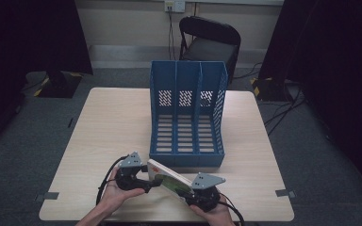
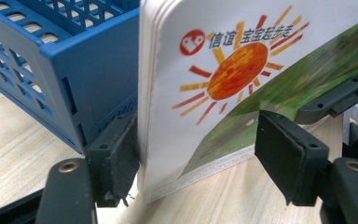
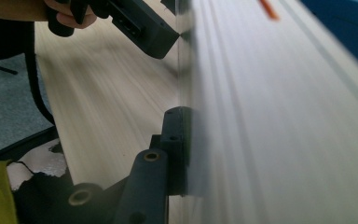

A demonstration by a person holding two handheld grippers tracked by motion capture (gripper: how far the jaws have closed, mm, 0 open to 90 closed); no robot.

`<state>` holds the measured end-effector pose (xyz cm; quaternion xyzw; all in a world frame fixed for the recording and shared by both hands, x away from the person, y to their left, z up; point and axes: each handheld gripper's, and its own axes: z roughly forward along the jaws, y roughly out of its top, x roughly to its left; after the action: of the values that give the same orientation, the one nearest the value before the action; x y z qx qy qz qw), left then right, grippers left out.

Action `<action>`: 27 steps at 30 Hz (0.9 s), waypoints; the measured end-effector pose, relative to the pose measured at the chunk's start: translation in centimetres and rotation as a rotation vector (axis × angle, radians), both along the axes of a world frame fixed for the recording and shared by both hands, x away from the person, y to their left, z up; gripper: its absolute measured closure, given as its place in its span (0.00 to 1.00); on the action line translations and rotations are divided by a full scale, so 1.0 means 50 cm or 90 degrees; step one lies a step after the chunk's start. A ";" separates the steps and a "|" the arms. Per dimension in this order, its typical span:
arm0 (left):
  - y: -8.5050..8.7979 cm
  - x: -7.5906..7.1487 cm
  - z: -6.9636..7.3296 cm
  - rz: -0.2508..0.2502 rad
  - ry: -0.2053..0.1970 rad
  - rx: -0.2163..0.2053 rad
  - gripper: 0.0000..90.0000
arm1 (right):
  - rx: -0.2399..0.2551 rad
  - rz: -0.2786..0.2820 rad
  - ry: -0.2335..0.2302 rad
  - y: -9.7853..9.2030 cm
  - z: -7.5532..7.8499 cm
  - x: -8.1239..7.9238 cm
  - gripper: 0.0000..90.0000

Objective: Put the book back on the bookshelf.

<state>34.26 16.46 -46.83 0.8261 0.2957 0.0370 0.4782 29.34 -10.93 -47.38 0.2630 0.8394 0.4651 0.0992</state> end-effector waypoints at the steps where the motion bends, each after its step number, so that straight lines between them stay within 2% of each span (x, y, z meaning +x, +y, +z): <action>1: 0.000 -0.001 -0.001 0.003 -0.001 -0.002 0.36 | 0.003 0.002 0.001 -0.001 -0.001 0.001 0.84; 4: -0.003 -0.002 -0.001 0.007 -0.002 0.002 0.35 | 0.044 -0.007 0.036 -0.006 -0.008 0.006 0.79; 7: -0.003 -0.005 0.001 0.005 -0.003 0.009 0.35 | 0.044 -0.011 0.033 -0.005 -0.009 0.004 0.77; 11: -0.004 -0.002 0.001 0.008 0.000 0.008 0.35 | 0.044 -0.012 0.027 -0.004 -0.009 0.005 0.84; 15: -0.002 -0.001 0.002 0.015 0.008 0.003 0.34 | 0.028 -0.006 0.014 -0.001 -0.004 0.002 0.85; 19: 0.013 0.000 0.005 0.024 0.015 0.006 0.34 | 0.026 -0.003 0.019 -0.001 -0.001 0.003 0.85; 23: 0.042 0.006 0.010 0.063 0.011 0.013 0.30 | 0.027 -0.004 0.030 -0.008 0.002 0.006 0.85; 25: 0.058 0.013 0.010 0.078 0.004 0.027 0.30 | 0.030 -0.005 0.038 -0.011 0.003 0.007 0.85; 27: 0.074 0.022 0.006 0.099 0.011 0.037 0.28 | 0.030 -0.005 0.041 -0.012 0.004 0.006 0.85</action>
<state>35.34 20.17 -46.52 0.8145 0.3617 0.0756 0.4473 29.65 -11.54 -47.16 0.2832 0.8300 0.4756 0.0681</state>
